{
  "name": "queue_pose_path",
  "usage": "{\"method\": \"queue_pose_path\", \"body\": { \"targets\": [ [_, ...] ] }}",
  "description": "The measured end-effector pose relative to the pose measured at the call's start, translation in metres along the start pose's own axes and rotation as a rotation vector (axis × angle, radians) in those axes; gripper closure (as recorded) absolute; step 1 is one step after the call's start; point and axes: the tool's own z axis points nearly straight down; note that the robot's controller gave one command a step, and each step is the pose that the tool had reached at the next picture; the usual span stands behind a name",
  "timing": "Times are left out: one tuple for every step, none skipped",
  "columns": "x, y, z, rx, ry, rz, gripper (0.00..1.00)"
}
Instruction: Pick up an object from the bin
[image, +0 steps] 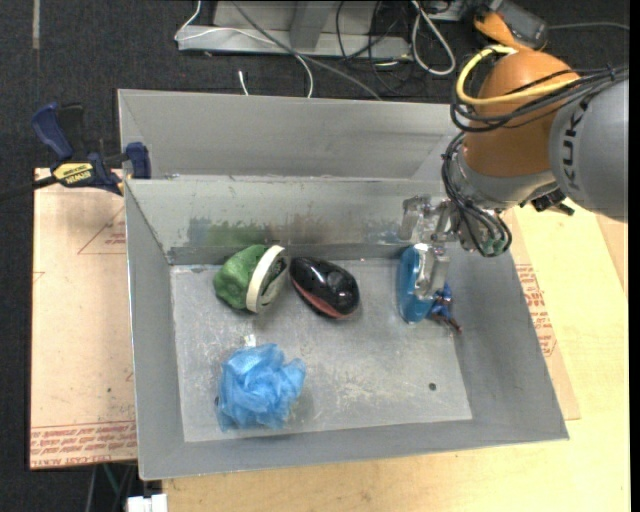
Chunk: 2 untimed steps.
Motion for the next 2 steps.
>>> {"method": "queue_pose_path", "body": {
  "targets": [
    [0.0, 0.0, 0.0, 0.0, 0.0, 0.0, 0.0],
    [0.005, -0.047, 0.083, -0.012, -0.019, -0.159, 0.0]
  ]
}}
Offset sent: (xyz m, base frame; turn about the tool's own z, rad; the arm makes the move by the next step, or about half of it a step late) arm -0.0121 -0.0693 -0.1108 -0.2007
